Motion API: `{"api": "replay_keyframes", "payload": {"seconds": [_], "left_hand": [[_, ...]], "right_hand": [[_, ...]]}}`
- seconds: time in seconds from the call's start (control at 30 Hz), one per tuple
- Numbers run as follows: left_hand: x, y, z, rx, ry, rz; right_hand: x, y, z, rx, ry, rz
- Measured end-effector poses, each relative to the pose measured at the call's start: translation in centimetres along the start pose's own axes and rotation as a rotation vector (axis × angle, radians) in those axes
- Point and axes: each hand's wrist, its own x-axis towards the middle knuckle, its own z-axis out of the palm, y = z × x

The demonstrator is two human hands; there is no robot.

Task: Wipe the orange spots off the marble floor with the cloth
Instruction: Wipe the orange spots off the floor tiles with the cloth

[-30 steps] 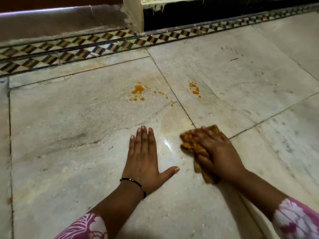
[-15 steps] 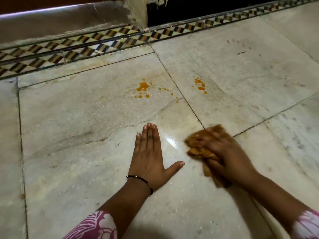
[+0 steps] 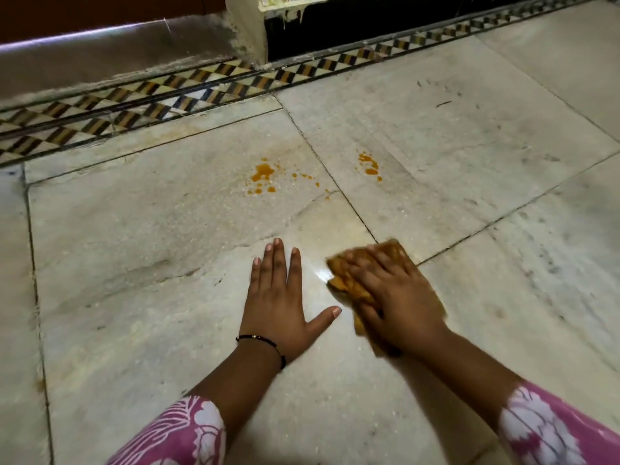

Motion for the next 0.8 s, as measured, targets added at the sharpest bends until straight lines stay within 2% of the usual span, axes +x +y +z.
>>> {"api": "replay_keyframes", "payload": {"seconds": [0.13,0.23,0.3,0.37,0.43,0.5,0.57,0.67,0.8], "left_hand": [[0.0,0.0,0.2,0.002,0.024,0.008],[-0.1,0.1,0.3,0.02,0.019,0.008],[-0.1,0.1,0.2,0.034,0.009,0.011],[-0.1,0.2,0.1,0.046,-0.007,0.01],[0.0,0.2,0.0,0.053,-0.015,0.01],[0.0,0.1,-0.1,0.058,-0.01,0.012],[0.0,0.1,-0.1,0.05,-0.011,0.017],[0.0,0.1,0.0,0.036,-0.012,0.017],[0.0,0.0,0.0,0.014,-0.011,0.003]], "right_hand": [[-4.5,5.5,-0.8,0.04,0.036,0.191],[-1.3,9.0,-1.3,0.003,0.032,0.387],[2.2,9.0,-1.6,0.005,0.067,0.447],[4.7,7.0,-1.4,0.007,0.067,0.39],[5.1,3.7,-0.9,0.025,0.02,0.223],[3.5,0.6,-0.2,0.018,0.014,0.06],[0.6,-0.3,0.1,0.024,0.009,-0.002],[-3.6,2.0,-0.4,0.046,0.021,0.025],[-3.2,6.8,-1.6,0.055,0.019,0.217]]}}
